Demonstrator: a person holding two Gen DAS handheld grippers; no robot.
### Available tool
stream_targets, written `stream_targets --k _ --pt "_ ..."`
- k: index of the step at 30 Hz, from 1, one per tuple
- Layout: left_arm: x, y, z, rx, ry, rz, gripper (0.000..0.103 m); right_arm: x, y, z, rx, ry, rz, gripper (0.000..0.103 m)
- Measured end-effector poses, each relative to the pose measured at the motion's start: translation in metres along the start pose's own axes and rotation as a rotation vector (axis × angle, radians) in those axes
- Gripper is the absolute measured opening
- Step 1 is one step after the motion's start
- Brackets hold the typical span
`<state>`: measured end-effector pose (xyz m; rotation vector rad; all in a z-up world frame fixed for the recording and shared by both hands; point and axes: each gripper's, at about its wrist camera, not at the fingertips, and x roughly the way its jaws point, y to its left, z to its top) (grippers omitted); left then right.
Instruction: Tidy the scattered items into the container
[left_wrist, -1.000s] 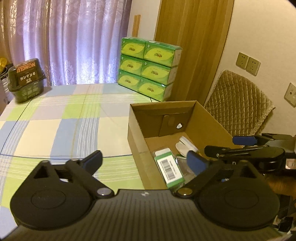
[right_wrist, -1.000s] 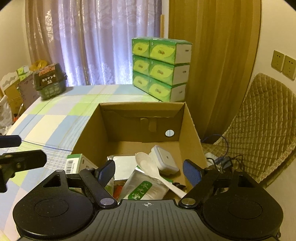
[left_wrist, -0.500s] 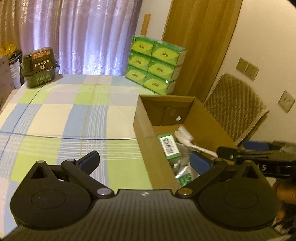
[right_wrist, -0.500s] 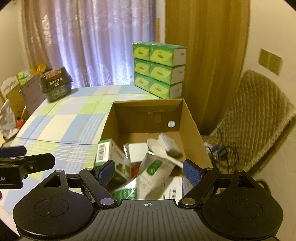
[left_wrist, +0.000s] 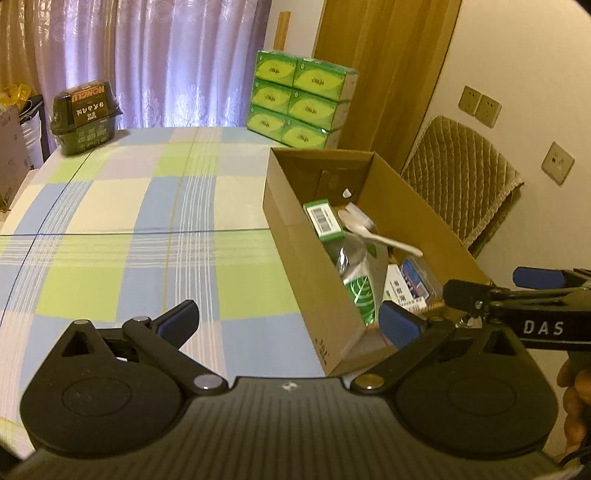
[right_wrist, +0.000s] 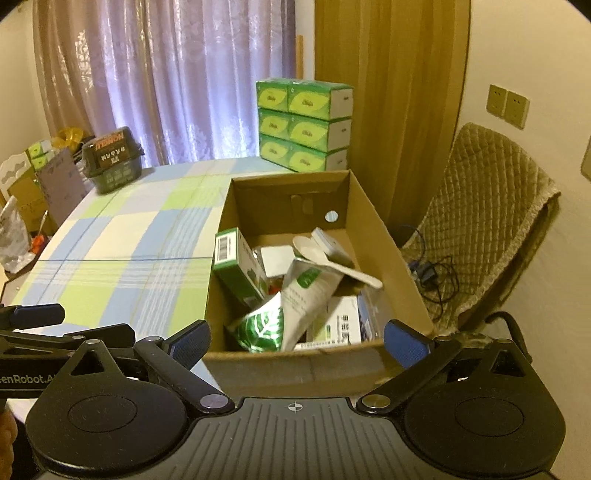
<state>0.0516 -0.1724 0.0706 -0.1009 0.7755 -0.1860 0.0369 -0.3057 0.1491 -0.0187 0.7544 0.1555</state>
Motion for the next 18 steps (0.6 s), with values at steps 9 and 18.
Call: stream_targets --k 9,18 --pt "0.0 0.008 -0.01 0.024 0.013 0.058 0.102 -0.012 -0.003 -0.015 0.03 0.009 -0.014 0.103" --pt "0.005 0.004 -0.021 0.052 0.056 0.053 0.102 -0.015 -0.004 -0.019 0.041 0.018 -0.013 0.103"
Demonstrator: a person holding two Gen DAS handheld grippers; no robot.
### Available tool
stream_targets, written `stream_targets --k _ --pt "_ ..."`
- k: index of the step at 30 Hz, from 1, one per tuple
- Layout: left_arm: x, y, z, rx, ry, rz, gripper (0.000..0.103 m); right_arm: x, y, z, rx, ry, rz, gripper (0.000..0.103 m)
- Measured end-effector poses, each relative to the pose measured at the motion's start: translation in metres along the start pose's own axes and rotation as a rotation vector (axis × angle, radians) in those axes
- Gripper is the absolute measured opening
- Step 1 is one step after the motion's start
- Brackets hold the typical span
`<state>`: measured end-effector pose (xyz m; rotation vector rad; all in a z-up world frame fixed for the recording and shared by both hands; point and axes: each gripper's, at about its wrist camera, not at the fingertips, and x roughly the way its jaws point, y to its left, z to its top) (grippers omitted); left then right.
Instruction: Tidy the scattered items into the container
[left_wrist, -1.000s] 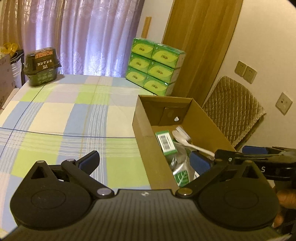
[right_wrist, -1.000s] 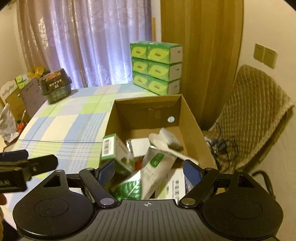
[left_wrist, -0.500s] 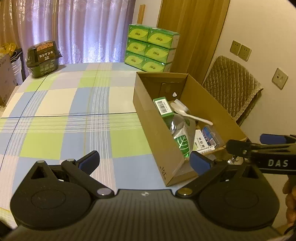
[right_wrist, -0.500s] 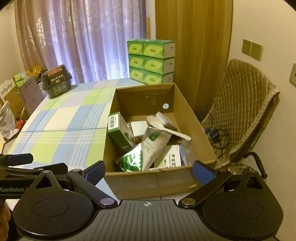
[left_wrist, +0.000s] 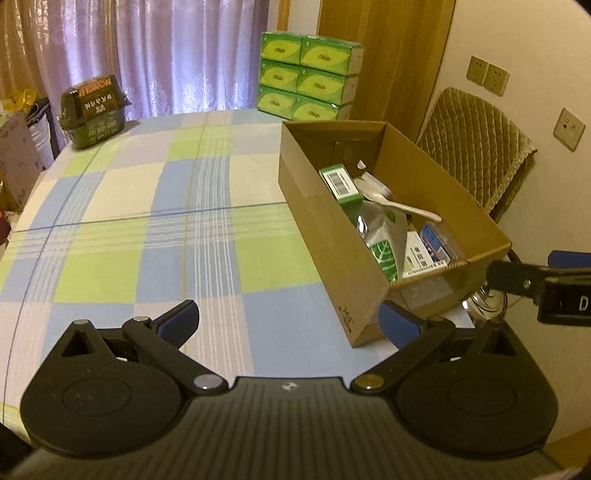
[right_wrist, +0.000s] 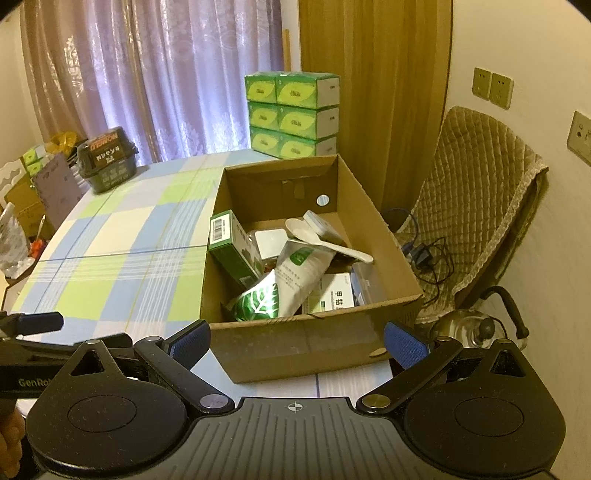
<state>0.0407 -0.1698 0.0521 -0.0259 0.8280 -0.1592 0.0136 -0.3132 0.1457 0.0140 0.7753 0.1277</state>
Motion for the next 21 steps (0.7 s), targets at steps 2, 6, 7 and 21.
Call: stream_targets --k 2,6,7,21 --pt "0.0004 -0.0019 -0.0017 0.006 0.001 0.002 0.102 -0.0007 -0.0006 -0.0011 0.003 0.003 0.002 0.103" --pt "0.0001 -0.0061 -0.0039 0.019 -0.003 0.005 0.102 -0.0017 -0.0013 -0.0032 0.007 0.006 0.005 0.103" --pt "0.0 -0.0064 -0.0042 0.019 -0.003 0.006 0.102 -0.0022 -0.0016 -0.0035 0.008 0.006 0.005 0.103" --pt "0.0006 -0.006 -0.0046 0.021 0.0 0.009 0.102 -0.0046 -0.0012 -0.0045 0.008 0.004 0.006 0.103"
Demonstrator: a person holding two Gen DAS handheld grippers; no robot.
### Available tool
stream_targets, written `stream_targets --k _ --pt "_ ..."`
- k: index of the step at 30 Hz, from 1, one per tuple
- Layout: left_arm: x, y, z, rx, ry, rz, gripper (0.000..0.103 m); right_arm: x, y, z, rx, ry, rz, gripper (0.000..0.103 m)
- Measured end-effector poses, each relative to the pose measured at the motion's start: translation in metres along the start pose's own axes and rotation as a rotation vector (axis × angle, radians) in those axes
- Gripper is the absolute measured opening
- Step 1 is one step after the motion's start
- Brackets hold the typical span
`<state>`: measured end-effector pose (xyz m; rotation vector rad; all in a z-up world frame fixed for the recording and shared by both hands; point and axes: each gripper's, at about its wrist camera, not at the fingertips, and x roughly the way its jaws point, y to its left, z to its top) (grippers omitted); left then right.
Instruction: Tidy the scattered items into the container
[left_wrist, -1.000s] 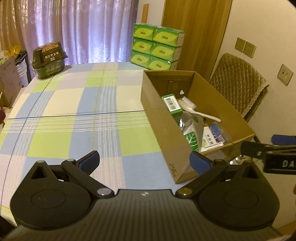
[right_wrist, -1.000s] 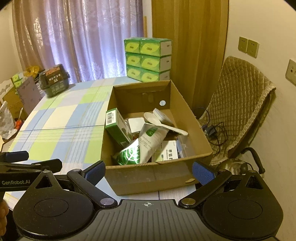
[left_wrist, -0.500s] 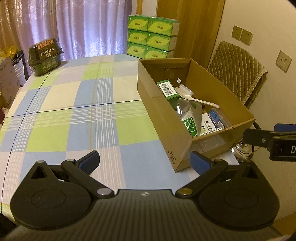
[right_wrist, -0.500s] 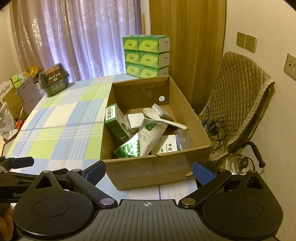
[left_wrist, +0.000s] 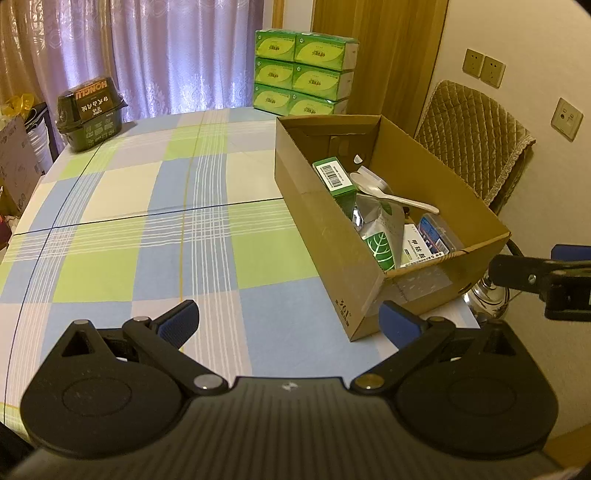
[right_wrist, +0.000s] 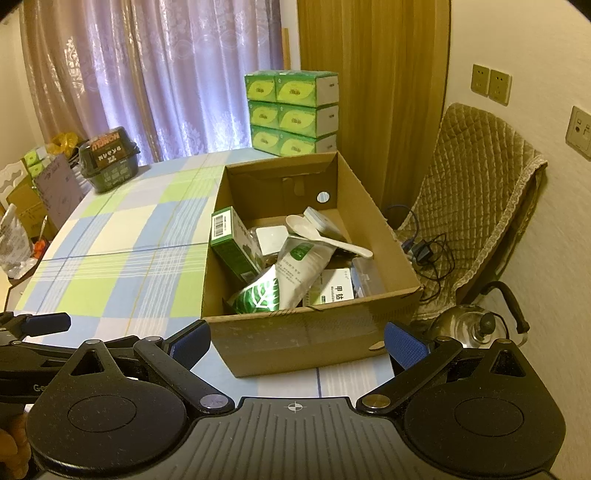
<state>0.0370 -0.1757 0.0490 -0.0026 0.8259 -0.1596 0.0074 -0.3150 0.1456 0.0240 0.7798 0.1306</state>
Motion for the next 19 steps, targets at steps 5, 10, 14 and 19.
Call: stream_targets --k 5,10,14,19 --pt "0.0001 0.0005 -0.0006 -0.001 0.002 0.0 0.102 -0.0018 0.0011 -0.0006 0.001 0.003 0.0 0.103" --pt "0.0002 0.0 -0.0015 -0.002 -0.001 -0.004 0.102 -0.0035 0.0011 -0.0024 0.005 0.004 0.0 0.103" --pt "-0.0003 -0.0005 -0.0027 -0.003 -0.005 -0.009 0.102 -0.0046 -0.0001 -0.0042 0.01 0.002 -0.003 0.103" --pt "-0.0043 0.0 -0.0042 0.005 -0.027 -0.025 0.102 -0.0064 -0.0021 -0.0064 0.015 -0.004 -0.008 0.103"
